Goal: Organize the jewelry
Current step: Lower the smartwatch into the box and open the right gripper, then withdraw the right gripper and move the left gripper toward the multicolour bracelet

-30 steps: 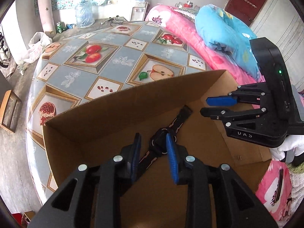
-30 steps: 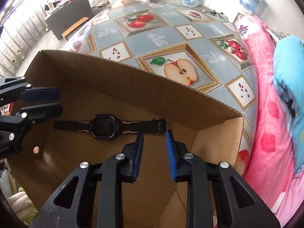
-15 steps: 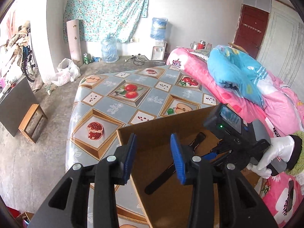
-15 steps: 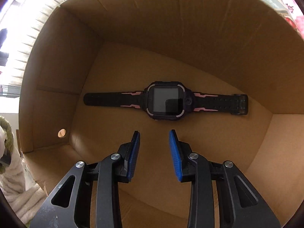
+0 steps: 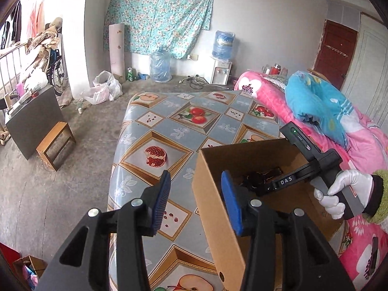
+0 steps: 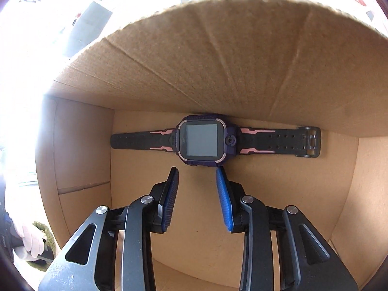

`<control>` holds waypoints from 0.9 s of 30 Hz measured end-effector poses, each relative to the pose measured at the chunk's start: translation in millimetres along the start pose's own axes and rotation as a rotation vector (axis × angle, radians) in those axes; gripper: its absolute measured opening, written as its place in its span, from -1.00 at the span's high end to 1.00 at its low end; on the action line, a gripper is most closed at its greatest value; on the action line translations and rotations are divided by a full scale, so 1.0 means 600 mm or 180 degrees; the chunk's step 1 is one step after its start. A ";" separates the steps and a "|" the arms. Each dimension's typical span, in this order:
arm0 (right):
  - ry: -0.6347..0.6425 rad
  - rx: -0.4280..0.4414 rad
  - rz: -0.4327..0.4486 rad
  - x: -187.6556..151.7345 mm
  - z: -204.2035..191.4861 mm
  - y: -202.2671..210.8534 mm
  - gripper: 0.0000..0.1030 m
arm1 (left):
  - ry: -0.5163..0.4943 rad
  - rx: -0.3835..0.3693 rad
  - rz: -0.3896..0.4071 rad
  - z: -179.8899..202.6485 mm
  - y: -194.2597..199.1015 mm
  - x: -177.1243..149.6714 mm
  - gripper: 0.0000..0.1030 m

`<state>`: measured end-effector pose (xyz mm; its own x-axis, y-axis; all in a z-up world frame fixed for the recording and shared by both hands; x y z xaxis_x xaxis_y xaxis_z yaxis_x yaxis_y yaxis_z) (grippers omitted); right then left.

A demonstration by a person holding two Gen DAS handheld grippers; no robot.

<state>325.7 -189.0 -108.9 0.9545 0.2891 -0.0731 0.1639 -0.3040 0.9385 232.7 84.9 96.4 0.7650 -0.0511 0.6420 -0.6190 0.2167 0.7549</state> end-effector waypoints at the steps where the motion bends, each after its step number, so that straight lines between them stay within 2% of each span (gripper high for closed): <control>1: 0.0010 -0.0040 -0.0009 0.002 0.015 -0.003 0.29 | 0.0006 -0.0017 0.0011 0.001 0.002 -0.002 0.18; 2: 0.0004 -0.0069 0.0003 0.013 0.008 0.002 0.27 | 0.0009 -0.0028 0.0022 0.002 0.004 -0.004 0.17; 5: 0.0001 -0.0118 0.0068 -0.009 -0.001 0.025 0.23 | 0.0026 -0.0030 0.0050 0.005 0.009 -0.009 0.15; 8: 0.0066 -0.0216 0.0296 -0.029 -0.010 0.076 0.23 | 0.0070 -0.0025 0.0105 0.006 0.021 -0.013 0.15; 11: 0.0198 -0.0292 0.0713 -0.070 -0.031 0.146 0.22 | 0.0144 -0.0033 0.0221 0.004 0.043 -0.019 0.13; 16: 0.0561 -0.0384 0.1556 -0.170 -0.067 0.279 0.03 | 0.0284 0.0014 0.0380 -0.008 0.086 -0.051 0.06; 17: 0.0641 -0.0438 0.1717 -0.168 -0.075 0.304 -0.01 | 0.0293 0.0030 0.0376 -0.012 0.092 -0.062 0.04; 19: 0.0702 -0.0613 0.2046 -0.233 -0.096 0.329 -0.13 | 0.0291 0.0094 0.0332 -0.021 0.103 -0.090 -0.01; 23: 0.0736 -0.0882 0.2503 -0.375 -0.104 0.360 -0.41 | 0.0192 0.0297 0.0275 -0.037 0.119 -0.157 -0.18; 25: 0.0656 -0.0973 0.2662 -0.429 -0.110 0.338 -0.64 | 0.0153 0.0338 0.0187 -0.038 0.112 -0.195 -0.24; 27: 0.0524 -0.0867 0.2676 -0.452 -0.084 0.307 -0.77 | 0.0098 0.0316 0.0015 -0.030 0.092 -0.236 -0.26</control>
<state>84.5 -277.5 100.8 0.6813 0.2012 0.7038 -0.6575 -0.2542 0.7093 93.3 121.7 45.0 0.7662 -0.0199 0.6423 -0.6361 0.1192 0.7624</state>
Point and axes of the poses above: each gripper's, at about its wrist camera, not at the fingertips, and y roughly against the way its jaws point, z to its right, x to its top, the point moved 5 cm from there along -y, roughly the way its jaws point, and after that the axes turned 7 degrees about -z, right-handed, at the moved point
